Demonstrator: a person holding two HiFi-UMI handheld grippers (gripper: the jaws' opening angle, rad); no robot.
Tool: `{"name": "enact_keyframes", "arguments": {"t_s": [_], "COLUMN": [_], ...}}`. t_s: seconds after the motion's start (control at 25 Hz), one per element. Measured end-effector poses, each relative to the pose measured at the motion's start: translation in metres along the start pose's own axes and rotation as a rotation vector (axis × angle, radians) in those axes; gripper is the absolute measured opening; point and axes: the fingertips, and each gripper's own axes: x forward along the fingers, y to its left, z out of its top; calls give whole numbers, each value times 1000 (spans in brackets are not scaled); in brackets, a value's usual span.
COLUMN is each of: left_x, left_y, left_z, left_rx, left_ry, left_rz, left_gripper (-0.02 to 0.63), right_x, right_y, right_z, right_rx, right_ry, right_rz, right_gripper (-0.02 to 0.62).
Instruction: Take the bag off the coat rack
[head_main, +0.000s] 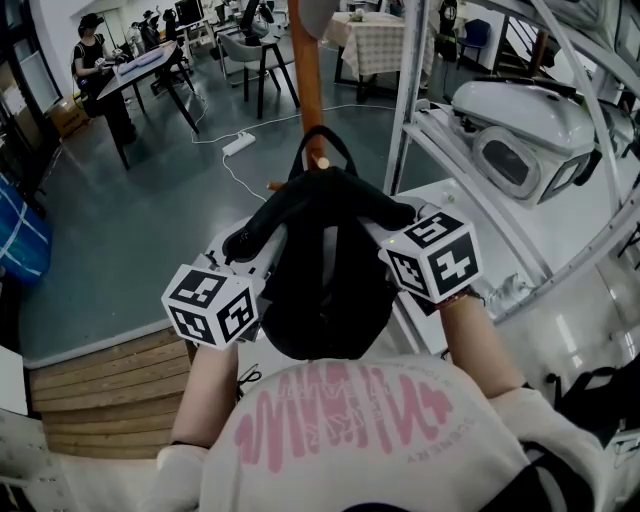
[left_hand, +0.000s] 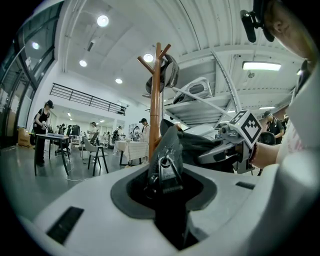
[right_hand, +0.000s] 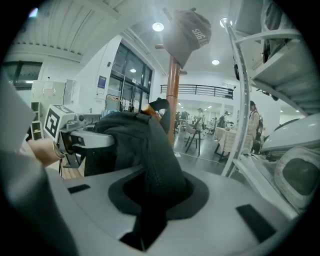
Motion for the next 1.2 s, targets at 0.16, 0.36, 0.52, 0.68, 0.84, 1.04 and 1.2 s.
{"name": "enact_keyframes", "arguments": {"t_s": [0.16,0.36,0.52,0.68,0.84,1.04,1.2], "left_x": [0,-3,-5,-8,-11,-14,-18], "left_y": [0,-1,-1,-1,-2,-1,1], "left_z": [0,0,-4,-2,-1,-1,-1], "left_rx": [-1,-1,-4,4,9,9,10], "left_ry": [-2,-11,-11,-14,-21,-24,-26], "left_rz": [-1,-7,-17,-27,-42,-64,-82], "left_gripper": [106,106,106,106,106,106,106], "right_x": [0,-2,-2,-5,-8,-10,-10], "right_y": [1,3,6,10,14,18,24], "right_z": [0,0,-4,-3,-3,-3,-2], "right_rx": [-1,-4,-2,4,6,10,15], "right_ry": [0,-3,4,5,5,5,10], "right_rz": [0,-8,-17,-27,-41,-62,-76], "right_gripper": [69,69,69,69,69,69,69]}}
